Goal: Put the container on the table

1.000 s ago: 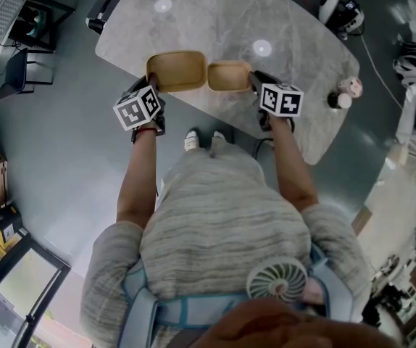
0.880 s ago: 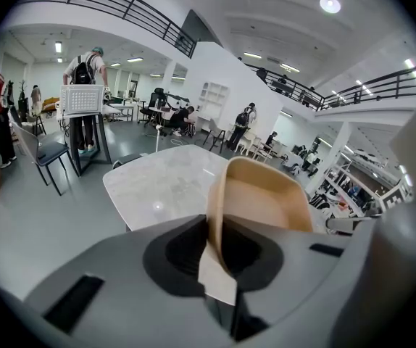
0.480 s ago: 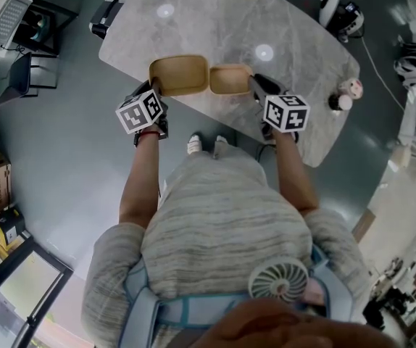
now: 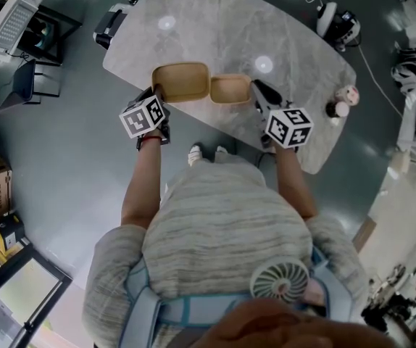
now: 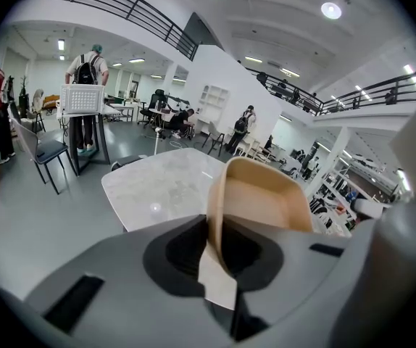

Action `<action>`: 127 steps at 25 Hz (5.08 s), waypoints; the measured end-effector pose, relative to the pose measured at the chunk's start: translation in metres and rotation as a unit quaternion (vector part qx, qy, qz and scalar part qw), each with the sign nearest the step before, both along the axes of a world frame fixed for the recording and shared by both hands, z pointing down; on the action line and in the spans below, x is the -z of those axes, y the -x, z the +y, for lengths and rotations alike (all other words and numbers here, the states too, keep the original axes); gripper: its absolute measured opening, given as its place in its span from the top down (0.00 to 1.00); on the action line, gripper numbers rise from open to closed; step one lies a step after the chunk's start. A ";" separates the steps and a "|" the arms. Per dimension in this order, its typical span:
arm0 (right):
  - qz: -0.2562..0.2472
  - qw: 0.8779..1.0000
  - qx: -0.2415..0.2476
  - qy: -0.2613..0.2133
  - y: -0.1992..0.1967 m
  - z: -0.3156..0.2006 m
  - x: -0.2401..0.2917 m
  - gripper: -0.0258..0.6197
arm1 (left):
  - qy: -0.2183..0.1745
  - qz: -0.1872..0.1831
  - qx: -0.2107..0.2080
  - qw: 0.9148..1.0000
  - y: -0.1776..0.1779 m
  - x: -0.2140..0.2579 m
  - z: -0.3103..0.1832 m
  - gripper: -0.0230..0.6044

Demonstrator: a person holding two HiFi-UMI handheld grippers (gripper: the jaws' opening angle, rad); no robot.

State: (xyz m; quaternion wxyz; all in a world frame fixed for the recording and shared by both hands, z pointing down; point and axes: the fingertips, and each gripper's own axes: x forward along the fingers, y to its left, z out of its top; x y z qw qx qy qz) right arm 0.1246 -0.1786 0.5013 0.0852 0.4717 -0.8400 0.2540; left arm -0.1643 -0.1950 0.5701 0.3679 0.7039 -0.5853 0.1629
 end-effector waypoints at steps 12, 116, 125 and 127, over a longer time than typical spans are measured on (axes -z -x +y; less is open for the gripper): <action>-0.015 0.999 -0.012 -0.034 -0.007 0.010 0.029 0.96 | -0.002 -0.001 -0.004 1.000 0.000 0.004 0.000 0.90; -0.017 1.000 -0.002 0.021 0.025 -0.003 -0.013 0.96 | 0.206 0.119 0.118 0.964 -0.003 -0.187 -0.040 0.82; -0.016 1.000 0.006 0.017 0.029 -0.002 -0.011 0.96 | 0.191 0.123 0.115 0.967 -0.001 -0.174 -0.038 0.82; -0.015 1.000 0.008 0.017 0.032 -0.002 -0.011 0.96 | 0.186 0.123 0.114 0.968 0.000 -0.170 -0.038 0.82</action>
